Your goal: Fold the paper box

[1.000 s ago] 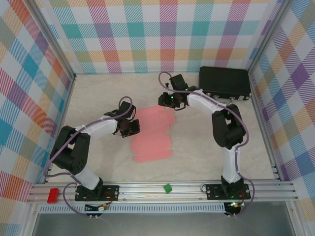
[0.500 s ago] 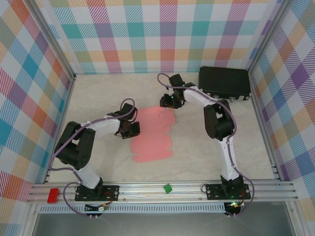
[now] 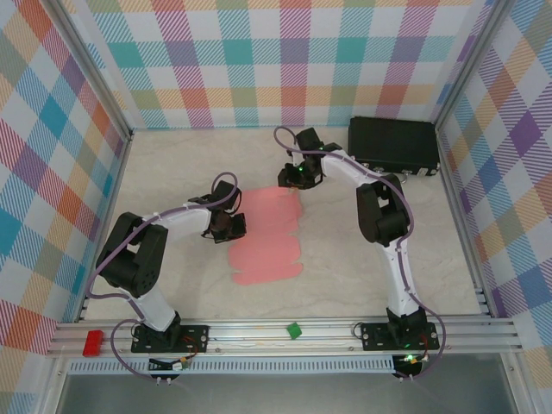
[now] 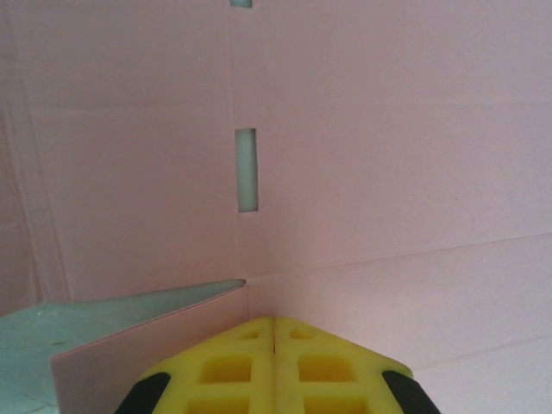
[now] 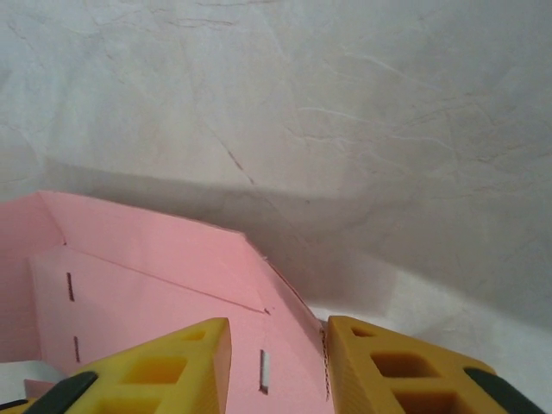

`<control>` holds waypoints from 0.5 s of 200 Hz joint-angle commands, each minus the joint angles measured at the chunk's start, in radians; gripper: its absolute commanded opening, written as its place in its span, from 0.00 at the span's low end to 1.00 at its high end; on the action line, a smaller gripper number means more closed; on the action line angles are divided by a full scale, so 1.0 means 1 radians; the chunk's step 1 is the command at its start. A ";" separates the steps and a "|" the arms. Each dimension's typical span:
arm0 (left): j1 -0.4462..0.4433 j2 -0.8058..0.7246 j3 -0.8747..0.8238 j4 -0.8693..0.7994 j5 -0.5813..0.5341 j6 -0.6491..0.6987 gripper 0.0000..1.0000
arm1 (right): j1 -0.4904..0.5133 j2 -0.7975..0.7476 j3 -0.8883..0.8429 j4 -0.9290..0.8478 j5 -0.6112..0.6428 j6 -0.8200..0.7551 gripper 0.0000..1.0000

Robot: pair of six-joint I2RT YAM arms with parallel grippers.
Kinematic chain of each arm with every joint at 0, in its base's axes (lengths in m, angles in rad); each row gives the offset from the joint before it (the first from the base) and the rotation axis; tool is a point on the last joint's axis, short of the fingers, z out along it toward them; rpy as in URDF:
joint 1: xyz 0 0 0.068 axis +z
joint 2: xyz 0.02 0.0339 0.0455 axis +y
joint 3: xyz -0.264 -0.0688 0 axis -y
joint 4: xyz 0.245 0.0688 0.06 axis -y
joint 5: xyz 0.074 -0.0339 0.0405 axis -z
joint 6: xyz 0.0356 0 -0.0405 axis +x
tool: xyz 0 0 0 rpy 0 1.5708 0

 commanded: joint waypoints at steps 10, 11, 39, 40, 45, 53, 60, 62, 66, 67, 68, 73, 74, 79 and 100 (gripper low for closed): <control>-0.006 0.051 -0.007 -0.036 -0.053 0.026 0.00 | 0.013 0.044 0.080 -0.075 -0.009 -0.045 0.37; -0.006 0.052 -0.008 -0.037 -0.053 0.026 0.00 | 0.014 0.045 0.081 -0.078 -0.008 -0.047 0.36; -0.006 0.050 -0.006 -0.043 -0.062 0.032 0.00 | 0.023 0.061 0.123 -0.119 -0.005 -0.091 0.36; -0.006 0.050 -0.006 -0.043 -0.062 0.032 0.00 | 0.023 0.061 0.125 -0.120 -0.005 -0.095 0.36; -0.006 0.049 -0.007 -0.043 -0.064 0.034 0.00 | 0.025 0.062 0.131 -0.124 -0.008 -0.100 0.35; -0.006 0.051 -0.007 -0.043 -0.065 0.034 0.00 | 0.029 0.068 0.147 -0.137 -0.018 -0.113 0.35; -0.006 0.054 -0.005 -0.044 -0.067 0.035 0.00 | 0.031 0.075 0.163 -0.151 -0.033 -0.123 0.35; -0.006 0.055 -0.003 -0.044 -0.067 0.037 0.00 | 0.032 0.078 0.167 -0.153 -0.039 -0.127 0.35; -0.006 0.057 -0.003 -0.046 -0.068 0.037 0.00 | 0.033 0.083 0.175 -0.160 -0.048 -0.132 0.35; -0.006 0.057 -0.002 -0.045 -0.069 0.037 0.00 | 0.033 0.085 0.177 -0.161 -0.051 -0.133 0.35; -0.006 0.058 -0.002 -0.047 -0.069 0.037 0.00 | 0.033 0.085 0.180 -0.163 -0.054 -0.133 0.35; -0.006 0.059 -0.001 -0.047 -0.071 0.037 0.00 | 0.036 0.090 0.187 -0.170 -0.064 -0.140 0.35; -0.006 0.060 -0.001 -0.048 -0.072 0.037 0.00 | 0.037 0.091 0.189 -0.171 -0.065 -0.141 0.35; -0.005 0.061 0.001 -0.050 -0.073 0.038 0.00 | 0.039 0.094 0.196 -0.176 -0.074 -0.149 0.34; -0.006 0.071 0.007 -0.054 -0.076 0.041 0.00 | 0.053 0.112 0.230 -0.199 -0.107 -0.173 0.34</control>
